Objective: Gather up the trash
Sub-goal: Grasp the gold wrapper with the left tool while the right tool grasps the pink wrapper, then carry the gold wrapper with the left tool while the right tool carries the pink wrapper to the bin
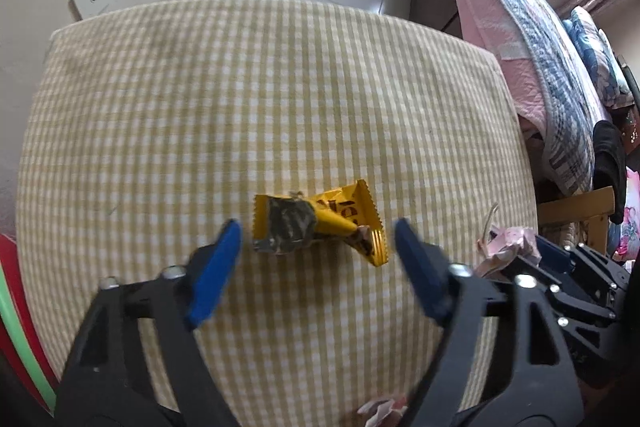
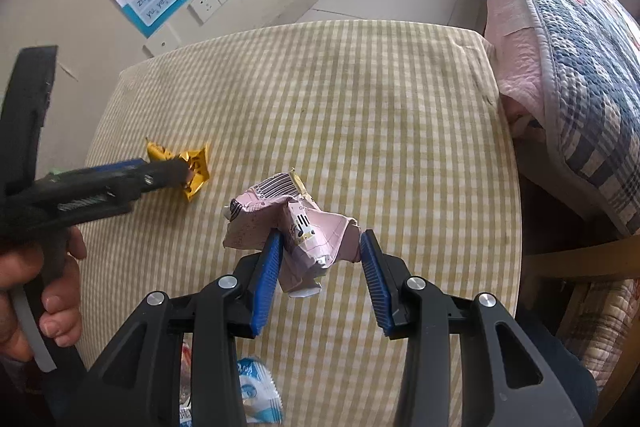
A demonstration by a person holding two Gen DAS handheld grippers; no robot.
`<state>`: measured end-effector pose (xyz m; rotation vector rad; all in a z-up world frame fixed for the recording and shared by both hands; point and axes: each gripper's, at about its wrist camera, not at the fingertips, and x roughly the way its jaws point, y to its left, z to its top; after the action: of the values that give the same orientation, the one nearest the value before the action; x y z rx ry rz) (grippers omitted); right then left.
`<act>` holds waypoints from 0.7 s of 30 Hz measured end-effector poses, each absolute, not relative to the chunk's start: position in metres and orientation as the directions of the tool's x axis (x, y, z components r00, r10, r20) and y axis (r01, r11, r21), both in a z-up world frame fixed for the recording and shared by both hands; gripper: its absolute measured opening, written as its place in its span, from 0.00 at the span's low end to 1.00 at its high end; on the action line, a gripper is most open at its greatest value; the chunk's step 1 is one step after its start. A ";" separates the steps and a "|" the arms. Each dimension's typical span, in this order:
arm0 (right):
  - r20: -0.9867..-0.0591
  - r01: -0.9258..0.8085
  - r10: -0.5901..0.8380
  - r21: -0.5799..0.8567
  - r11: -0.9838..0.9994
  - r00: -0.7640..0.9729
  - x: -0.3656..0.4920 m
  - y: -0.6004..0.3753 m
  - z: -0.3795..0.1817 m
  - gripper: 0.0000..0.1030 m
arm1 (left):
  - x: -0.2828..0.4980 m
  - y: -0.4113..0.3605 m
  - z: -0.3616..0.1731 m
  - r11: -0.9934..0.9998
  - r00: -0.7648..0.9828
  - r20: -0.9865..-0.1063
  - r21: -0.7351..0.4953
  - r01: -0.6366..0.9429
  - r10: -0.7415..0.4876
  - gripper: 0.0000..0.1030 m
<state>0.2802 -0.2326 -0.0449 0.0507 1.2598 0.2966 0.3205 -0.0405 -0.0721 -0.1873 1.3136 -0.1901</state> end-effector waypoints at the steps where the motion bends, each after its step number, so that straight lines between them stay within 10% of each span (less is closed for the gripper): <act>1: -0.928 -0.189 0.249 0.201 0.961 0.278 0.281 -0.233 -0.044 0.38 | 0.322 -0.042 -0.075 0.969 0.232 -0.941 -0.244 0.033 -0.245 0.51; 10: -0.923 -0.186 0.244 0.194 0.963 0.299 0.278 -0.235 -0.041 0.38 | 0.316 -0.040 -0.068 0.961 0.232 -0.933 -0.269 0.060 -0.276 0.17; 21: -0.909 -0.210 0.253 0.190 0.959 0.332 0.267 -0.221 -0.019 0.38 | 0.284 -0.024 -0.039 0.962 0.276 -0.922 -0.265 0.064 -0.273 0.17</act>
<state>0.2666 -0.2205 -0.0187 0.0411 1.1944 0.3024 0.2838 -0.0243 -0.0393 -0.1891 1.2731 -0.2281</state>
